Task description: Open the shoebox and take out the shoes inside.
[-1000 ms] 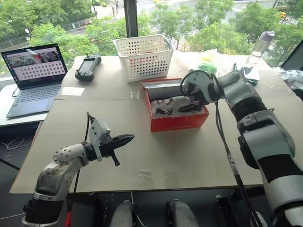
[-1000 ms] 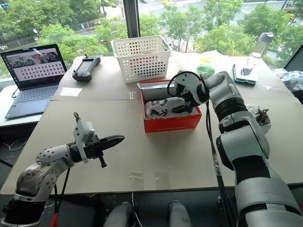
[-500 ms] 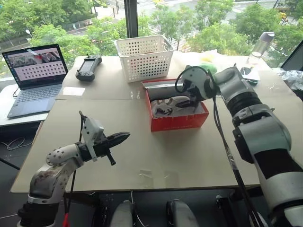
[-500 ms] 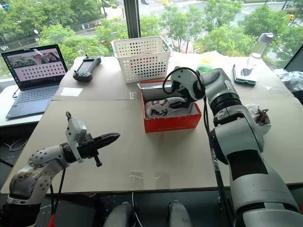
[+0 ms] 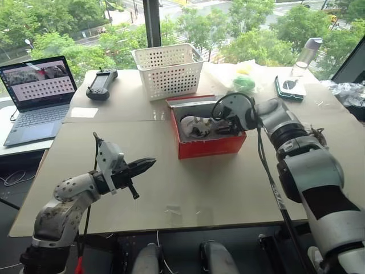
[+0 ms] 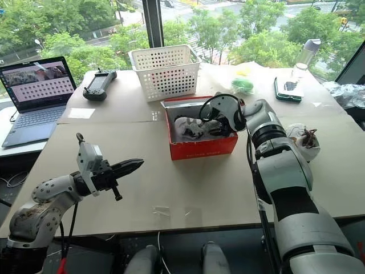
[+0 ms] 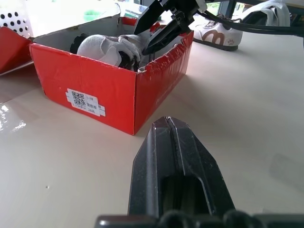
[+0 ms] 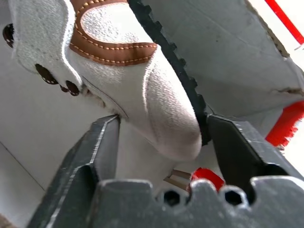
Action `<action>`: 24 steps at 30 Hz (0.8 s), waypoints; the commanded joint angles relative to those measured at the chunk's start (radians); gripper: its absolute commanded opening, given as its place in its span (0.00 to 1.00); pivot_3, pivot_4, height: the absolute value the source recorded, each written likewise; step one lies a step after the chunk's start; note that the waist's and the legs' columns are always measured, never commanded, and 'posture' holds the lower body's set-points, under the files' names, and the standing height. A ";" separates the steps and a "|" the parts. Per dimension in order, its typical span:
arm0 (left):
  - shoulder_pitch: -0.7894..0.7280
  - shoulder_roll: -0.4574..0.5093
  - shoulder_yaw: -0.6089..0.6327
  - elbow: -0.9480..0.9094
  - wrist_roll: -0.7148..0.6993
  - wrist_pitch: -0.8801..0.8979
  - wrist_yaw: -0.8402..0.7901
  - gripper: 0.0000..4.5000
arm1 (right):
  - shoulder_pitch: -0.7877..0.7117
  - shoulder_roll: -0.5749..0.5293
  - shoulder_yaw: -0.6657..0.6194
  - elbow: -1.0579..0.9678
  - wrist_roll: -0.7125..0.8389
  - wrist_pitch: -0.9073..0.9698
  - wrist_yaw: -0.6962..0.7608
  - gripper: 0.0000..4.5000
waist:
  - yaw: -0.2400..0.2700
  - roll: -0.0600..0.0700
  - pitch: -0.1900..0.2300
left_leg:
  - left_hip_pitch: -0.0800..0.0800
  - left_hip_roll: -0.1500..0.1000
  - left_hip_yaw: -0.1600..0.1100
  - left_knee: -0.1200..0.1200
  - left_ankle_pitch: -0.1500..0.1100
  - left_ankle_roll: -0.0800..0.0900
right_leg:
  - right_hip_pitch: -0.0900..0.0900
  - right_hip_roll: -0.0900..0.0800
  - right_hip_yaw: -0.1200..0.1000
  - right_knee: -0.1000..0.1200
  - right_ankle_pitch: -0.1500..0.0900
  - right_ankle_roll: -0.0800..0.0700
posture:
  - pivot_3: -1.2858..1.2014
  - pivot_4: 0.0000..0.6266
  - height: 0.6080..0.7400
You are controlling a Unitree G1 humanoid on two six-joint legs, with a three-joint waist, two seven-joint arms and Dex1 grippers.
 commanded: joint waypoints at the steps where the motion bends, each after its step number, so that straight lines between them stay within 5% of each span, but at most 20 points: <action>1: -0.009 -0.002 0.028 -0.023 -0.017 -0.026 0.005 0.00 | 0.014 0.017 -0.022 -0.002 -0.001 0.013 -0.011 0.39 | 0.000 0.000 0.000 | 0.000 0.000 0.000 0.000 0.000 0.000 | 0.000 0.000 0.000 0.000 0.000 0.000 | 0.52 0.24 0.95; 4: -0.010 -0.003 0.025 -0.024 -0.018 -0.025 0.008 0.00 | 0.019 0.023 -0.029 -0.002 -0.008 0.011 -0.018 0.18 | 0.000 0.000 0.000 | 0.001 0.000 0.000 0.000 0.000 0.000 | 0.000 0.000 0.000 0.000 0.000 0.000 | 0.52 0.24 0.95; 24: -0.016 -0.008 0.004 -0.017 -0.003 -0.025 0.014 0.00 | -0.130 -0.065 -0.056 -0.112 -0.015 -0.018 -0.015 0.18 | 0.005 0.000 0.000 | 0.002 0.000 0.000 0.000 0.000 0.000 | 0.000 0.000 0.001 0.000 -0.002 0.001 | 0.52 0.24 0.95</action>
